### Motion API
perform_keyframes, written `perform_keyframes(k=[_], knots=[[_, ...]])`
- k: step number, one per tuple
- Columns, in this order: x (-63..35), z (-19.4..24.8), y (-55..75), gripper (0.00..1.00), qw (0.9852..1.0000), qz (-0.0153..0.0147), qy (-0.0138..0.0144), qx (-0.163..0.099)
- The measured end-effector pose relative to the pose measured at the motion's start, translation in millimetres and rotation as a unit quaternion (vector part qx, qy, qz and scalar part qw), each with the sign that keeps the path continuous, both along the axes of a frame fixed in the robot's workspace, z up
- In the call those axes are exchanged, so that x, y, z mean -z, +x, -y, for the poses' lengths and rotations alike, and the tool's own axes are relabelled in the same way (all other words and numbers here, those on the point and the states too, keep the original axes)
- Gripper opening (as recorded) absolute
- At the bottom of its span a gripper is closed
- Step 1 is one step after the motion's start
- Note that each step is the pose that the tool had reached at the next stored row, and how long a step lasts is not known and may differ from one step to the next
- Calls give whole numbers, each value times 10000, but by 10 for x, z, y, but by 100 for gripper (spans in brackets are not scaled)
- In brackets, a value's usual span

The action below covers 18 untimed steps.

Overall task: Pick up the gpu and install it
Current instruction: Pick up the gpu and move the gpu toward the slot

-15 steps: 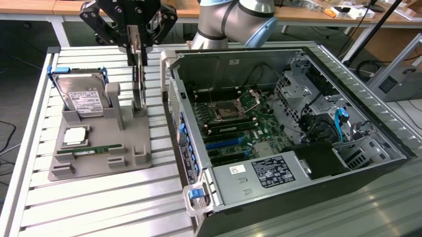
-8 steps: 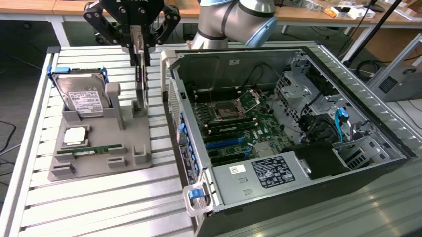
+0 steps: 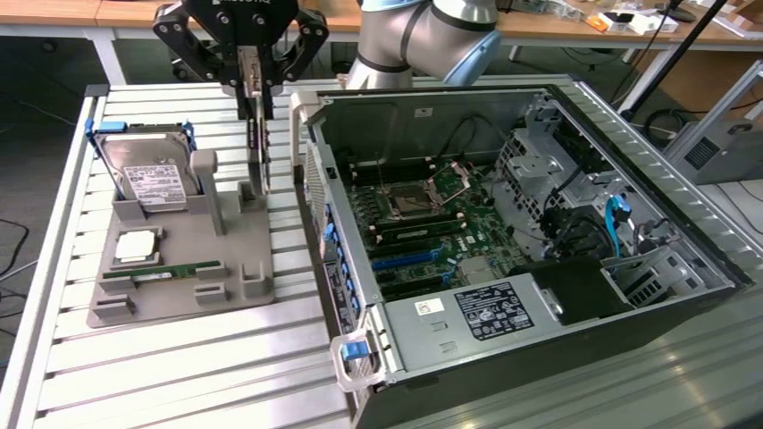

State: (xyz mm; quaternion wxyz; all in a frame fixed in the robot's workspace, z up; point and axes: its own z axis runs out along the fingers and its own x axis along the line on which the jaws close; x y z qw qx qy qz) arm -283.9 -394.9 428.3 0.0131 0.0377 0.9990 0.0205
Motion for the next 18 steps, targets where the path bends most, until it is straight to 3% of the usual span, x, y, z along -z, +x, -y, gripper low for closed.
perform_keyframes(k=[18], knots=[[0, 1, 37, 27, 10000, 0, -4, 0]])
